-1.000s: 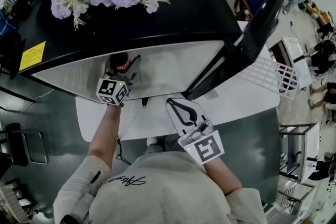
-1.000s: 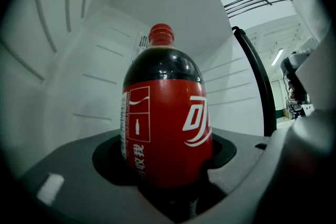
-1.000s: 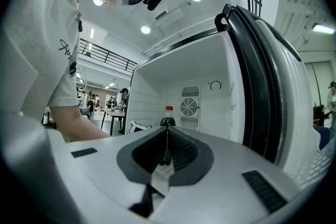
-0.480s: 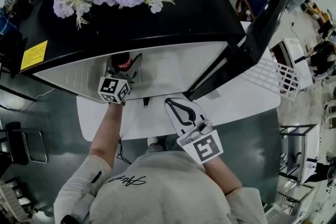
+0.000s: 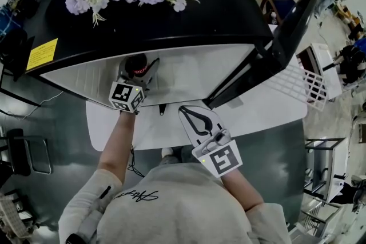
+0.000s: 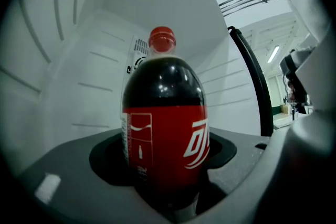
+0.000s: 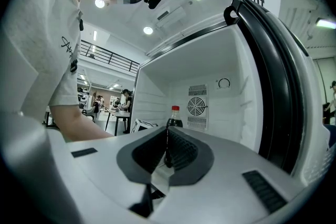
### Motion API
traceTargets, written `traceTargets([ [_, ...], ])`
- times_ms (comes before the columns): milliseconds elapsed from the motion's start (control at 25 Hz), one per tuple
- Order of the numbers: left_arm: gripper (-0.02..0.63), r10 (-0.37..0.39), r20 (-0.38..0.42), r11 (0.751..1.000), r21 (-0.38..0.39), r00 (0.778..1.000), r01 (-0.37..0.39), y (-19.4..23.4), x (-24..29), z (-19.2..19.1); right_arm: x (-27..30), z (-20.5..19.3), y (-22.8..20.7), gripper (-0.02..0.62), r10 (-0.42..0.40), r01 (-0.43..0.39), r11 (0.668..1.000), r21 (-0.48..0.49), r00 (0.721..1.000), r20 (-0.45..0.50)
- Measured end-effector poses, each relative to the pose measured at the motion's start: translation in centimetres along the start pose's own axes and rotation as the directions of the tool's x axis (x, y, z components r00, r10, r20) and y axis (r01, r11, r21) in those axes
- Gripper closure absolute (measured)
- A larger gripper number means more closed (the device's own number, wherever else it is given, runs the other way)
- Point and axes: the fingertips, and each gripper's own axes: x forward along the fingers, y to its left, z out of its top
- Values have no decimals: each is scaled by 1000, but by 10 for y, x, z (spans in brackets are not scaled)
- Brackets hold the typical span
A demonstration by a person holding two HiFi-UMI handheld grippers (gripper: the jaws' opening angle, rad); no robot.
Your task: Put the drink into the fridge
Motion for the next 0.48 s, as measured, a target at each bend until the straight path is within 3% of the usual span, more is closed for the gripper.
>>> traceTargets([
  [480, 295, 23, -5, 1000, -3, 1000, -23, 1, -8, 8, 8, 1, 8, 583, 17, -17, 1000, -3, 1000, 1],
])
